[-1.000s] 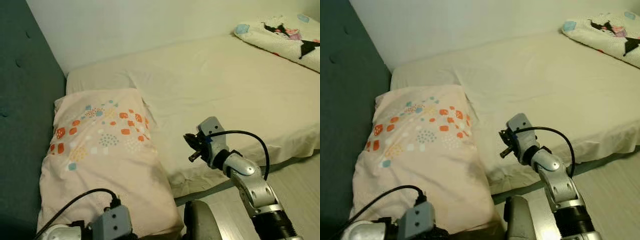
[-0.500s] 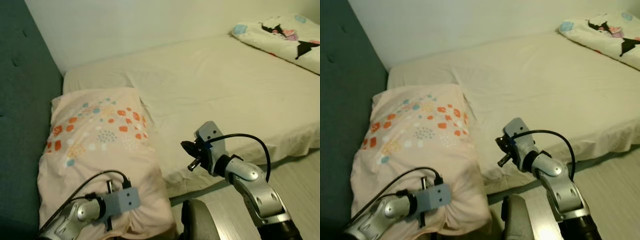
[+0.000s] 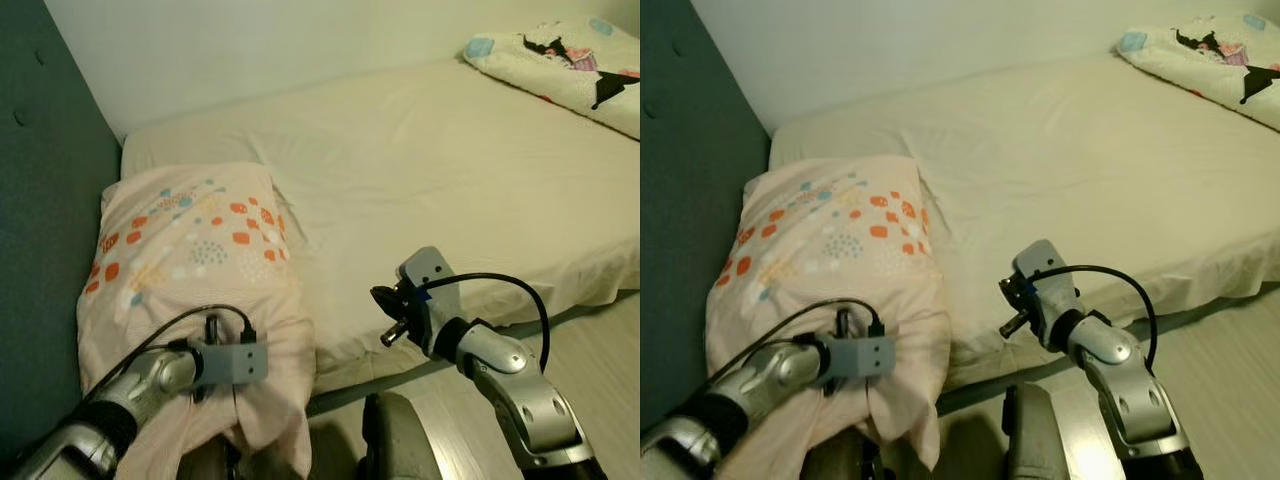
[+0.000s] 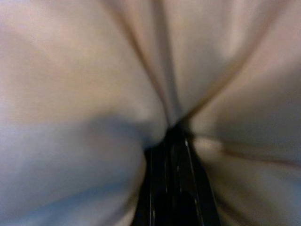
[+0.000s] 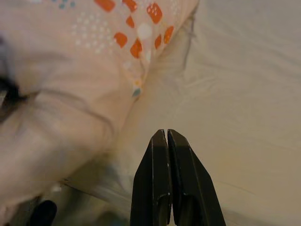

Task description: Clean up the room

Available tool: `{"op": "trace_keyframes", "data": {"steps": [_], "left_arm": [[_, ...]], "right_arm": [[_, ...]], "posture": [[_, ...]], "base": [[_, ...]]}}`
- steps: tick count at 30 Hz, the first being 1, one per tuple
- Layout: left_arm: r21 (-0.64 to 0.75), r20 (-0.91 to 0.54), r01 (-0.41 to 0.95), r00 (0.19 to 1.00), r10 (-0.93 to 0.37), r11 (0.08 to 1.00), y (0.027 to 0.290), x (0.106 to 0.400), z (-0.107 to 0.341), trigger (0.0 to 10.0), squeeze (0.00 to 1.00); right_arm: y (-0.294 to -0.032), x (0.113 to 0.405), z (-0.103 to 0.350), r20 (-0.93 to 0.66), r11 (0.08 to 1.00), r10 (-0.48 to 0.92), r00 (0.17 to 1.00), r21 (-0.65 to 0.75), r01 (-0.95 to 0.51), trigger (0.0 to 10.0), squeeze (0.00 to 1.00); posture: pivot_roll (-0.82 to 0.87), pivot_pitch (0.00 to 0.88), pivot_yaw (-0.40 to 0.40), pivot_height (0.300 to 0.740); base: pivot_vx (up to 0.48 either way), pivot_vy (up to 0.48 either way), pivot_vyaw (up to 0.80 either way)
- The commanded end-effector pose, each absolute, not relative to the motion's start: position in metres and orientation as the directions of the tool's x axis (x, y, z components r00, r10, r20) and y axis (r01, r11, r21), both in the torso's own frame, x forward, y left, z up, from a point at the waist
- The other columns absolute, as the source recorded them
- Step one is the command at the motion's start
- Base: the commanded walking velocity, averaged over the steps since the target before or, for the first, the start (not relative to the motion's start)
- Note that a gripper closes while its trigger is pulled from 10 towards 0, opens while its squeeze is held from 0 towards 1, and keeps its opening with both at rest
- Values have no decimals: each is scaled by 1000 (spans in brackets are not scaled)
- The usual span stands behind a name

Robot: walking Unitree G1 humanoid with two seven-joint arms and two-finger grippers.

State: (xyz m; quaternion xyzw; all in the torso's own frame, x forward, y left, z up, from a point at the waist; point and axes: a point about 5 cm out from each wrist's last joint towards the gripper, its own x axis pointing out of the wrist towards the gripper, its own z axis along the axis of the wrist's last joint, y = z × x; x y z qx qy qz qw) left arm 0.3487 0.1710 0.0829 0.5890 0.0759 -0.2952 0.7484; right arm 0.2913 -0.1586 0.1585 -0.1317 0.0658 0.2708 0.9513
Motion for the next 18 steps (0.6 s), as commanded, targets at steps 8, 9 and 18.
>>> {"op": "trace_keyframes", "data": {"steps": [8, 9, 18], "left_arm": [[934, -141, 225, 946, -290, 278, 166, 387, 147, 0, 0], [944, -94, 177, 954, -285, 280, 163, 390, 154, 0, 0], [892, -319, 411, 867, -383, 188, 172, 370, 120, 0, 0]], "right_arm": [[-161, 291, 162, -173, 854, 453, 875, -197, -481, 10000, 0], [-162, 292, 162, -170, 861, 441, 881, -199, -469, 10000, 0], [-158, 293, 164, -159, 859, 448, 880, -196, -472, 10000, 0]], "posture": [[-100, 289, 4, 601], [-101, 287, 4, 601], [-95, 276, 14, 601]], "base": [[0, 0, 0], [0, 0, 0], [0, 0, 0]]}}
